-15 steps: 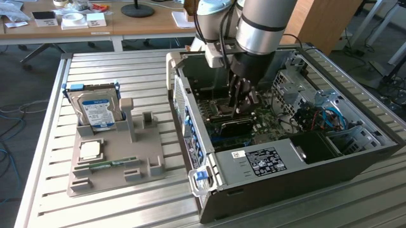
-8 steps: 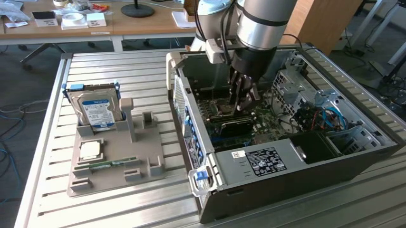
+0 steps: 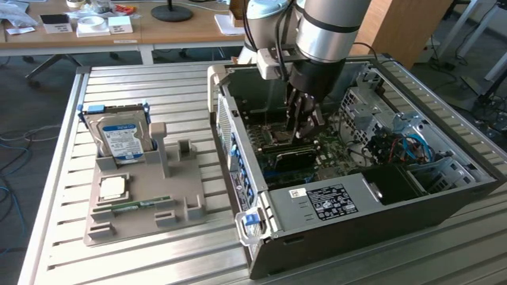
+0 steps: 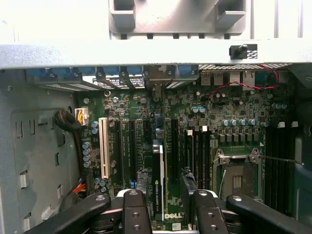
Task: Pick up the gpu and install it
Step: 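Press down on the gpu until it lock into place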
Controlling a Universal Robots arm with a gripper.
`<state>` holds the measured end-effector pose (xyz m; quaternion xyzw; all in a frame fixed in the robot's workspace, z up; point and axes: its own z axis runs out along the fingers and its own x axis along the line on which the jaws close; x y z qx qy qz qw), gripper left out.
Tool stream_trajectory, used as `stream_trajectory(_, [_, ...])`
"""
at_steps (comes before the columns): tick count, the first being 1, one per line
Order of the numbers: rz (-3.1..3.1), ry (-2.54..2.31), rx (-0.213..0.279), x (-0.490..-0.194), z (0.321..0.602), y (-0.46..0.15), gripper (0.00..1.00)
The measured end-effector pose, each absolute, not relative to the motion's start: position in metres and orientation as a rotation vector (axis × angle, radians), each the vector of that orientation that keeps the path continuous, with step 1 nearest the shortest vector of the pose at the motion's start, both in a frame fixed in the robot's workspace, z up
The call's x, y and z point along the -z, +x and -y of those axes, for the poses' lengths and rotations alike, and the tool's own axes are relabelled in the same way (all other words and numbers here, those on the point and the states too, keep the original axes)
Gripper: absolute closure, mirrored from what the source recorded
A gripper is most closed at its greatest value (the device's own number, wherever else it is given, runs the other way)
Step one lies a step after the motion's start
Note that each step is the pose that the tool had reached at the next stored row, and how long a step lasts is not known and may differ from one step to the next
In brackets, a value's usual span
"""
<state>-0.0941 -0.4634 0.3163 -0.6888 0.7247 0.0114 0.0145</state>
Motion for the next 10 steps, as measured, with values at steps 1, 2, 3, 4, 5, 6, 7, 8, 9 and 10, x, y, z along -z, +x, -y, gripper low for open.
stream_trajectory(1, [-2.256, -2.144, -0.035, -0.3163, 0.4634, -0.0941, 0.6])
stream_trajectory(2, [-2.256, -2.144, -0.035, -0.3163, 0.4634, -0.0941, 0.6])
stream_trajectory(3, [-2.256, -2.144, -0.035, -0.3163, 0.4634, -0.0941, 0.6])
stream_trajectory(4, [-2.256, -2.144, -0.035, -0.3162, 0.4634, -0.0941, 0.6])
stream_trajectory(5, [-2.256, -2.144, -0.035, -0.3163, 0.4634, -0.0941, 0.89])
stream_trajectory(6, [-2.256, -2.144, -0.036, -0.3163, 0.4634, -0.0941, 0.89])
stream_trajectory(7, [-2.256, -2.144, -0.036, -0.3163, 0.4634, -0.0882, 0.89])
stream_trajectory(8, [-2.256, -2.144, -0.036, -0.3163, 0.4634, -0.0882, 0.89])
stream_trajectory(9, [-2.256, -2.144, -0.036, -0.3163, 0.4634, -0.0882, 0.89])
stream_trajectory(10, [-2.256, -2.144, -0.036, -0.3163, 0.4634, -0.0882, 0.89])
